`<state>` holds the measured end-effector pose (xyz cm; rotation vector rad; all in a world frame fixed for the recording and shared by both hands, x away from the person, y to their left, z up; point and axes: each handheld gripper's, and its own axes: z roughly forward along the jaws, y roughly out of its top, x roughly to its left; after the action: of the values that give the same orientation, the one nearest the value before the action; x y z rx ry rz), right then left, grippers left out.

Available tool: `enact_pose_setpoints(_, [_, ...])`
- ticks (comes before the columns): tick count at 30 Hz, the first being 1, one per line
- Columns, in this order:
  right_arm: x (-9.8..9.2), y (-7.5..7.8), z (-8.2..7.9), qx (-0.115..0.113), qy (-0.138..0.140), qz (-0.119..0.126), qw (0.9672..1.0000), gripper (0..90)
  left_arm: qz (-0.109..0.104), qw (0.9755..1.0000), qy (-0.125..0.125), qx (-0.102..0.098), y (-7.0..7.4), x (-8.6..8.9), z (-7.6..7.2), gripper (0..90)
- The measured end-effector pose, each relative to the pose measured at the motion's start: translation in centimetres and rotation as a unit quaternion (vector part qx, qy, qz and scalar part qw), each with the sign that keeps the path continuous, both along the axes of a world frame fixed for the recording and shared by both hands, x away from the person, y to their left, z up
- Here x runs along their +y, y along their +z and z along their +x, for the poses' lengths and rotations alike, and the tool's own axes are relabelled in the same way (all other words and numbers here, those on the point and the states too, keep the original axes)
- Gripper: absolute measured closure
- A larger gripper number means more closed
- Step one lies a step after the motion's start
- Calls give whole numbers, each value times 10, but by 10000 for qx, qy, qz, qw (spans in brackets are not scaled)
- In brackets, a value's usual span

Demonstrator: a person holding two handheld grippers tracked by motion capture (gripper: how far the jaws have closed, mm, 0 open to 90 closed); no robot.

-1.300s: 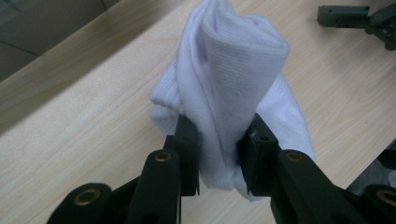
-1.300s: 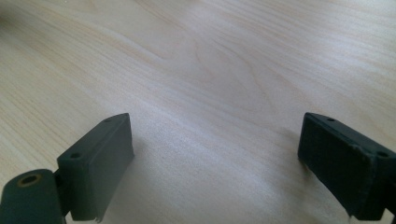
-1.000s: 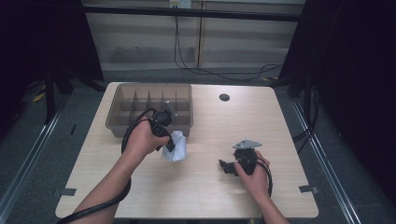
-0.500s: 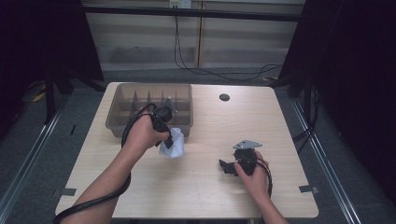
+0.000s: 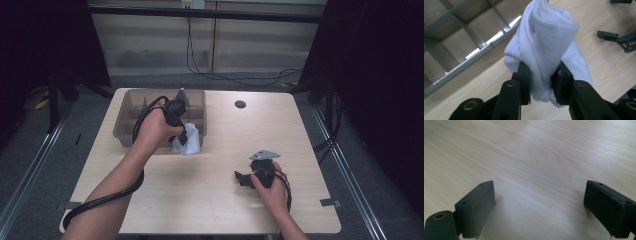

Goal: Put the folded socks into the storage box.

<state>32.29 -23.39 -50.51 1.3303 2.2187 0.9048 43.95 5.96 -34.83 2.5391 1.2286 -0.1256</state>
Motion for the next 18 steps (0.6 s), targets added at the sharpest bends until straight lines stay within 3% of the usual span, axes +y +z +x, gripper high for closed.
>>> enact_pose_setpoints(18, [0, 0, -1, 5, 9, 4, 10000, 98, -10, 9998, 163, -79, 2, -10, 28, 708])
